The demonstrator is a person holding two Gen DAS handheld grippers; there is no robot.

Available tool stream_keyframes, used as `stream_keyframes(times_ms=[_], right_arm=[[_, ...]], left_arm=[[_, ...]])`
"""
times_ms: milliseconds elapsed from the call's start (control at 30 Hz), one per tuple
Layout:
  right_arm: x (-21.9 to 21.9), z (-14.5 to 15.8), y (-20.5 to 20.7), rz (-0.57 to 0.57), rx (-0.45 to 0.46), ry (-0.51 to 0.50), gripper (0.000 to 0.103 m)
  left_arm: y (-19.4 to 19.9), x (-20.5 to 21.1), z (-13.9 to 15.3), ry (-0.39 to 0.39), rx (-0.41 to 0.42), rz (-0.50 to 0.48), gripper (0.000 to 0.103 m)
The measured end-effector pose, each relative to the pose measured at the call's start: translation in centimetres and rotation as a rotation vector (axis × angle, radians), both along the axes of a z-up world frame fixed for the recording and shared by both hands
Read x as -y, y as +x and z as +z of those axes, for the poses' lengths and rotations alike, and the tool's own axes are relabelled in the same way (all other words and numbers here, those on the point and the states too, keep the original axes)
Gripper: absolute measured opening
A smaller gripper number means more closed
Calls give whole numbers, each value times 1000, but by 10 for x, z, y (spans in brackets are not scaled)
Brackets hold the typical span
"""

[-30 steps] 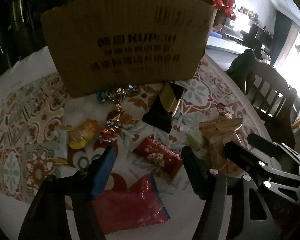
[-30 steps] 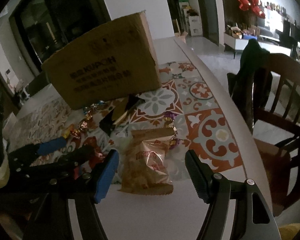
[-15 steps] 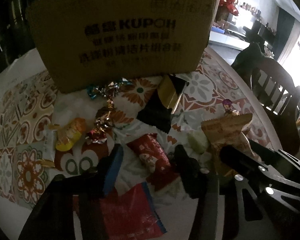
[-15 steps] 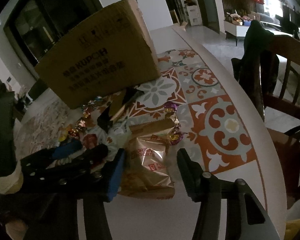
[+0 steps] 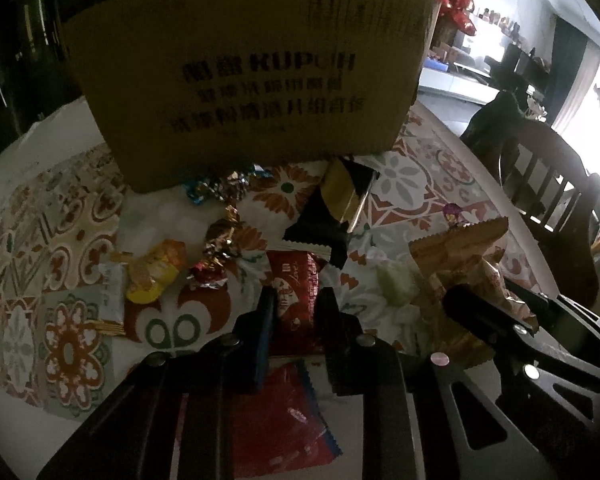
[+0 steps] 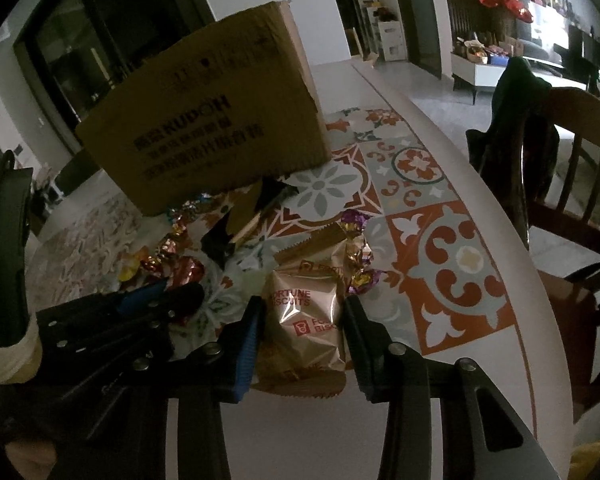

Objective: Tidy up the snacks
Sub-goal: 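Grasp the red packet with the left tool while the right tool grasps the gold fortune-cookie packet, then carry the red packet with the left tool while the right tool carries the gold packet into the box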

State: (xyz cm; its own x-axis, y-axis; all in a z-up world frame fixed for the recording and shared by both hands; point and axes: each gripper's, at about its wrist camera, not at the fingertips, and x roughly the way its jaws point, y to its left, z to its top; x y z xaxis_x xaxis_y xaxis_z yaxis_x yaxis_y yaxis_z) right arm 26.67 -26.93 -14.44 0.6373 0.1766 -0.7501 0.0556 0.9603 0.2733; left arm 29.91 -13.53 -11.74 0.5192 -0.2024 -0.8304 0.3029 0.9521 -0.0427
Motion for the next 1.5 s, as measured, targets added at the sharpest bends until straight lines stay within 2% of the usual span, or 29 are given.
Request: stream_keyframes(times_ms=[467,867,1200,1500], right_arm=[[-7,34,-11,5,69,5,41],[-9,87,-19,57,141,-21,41],[-6,131,-12,78,205,-31,41],[-9,154,7,96,246,-33,41]], left_arm=[[-27,-13,55,-20,113,-15,22],[-38,-14,110,-47,181,31,22],[-31,-15,149,-55,256,33,22],[-12,-19,172,-35,321,29,22]])
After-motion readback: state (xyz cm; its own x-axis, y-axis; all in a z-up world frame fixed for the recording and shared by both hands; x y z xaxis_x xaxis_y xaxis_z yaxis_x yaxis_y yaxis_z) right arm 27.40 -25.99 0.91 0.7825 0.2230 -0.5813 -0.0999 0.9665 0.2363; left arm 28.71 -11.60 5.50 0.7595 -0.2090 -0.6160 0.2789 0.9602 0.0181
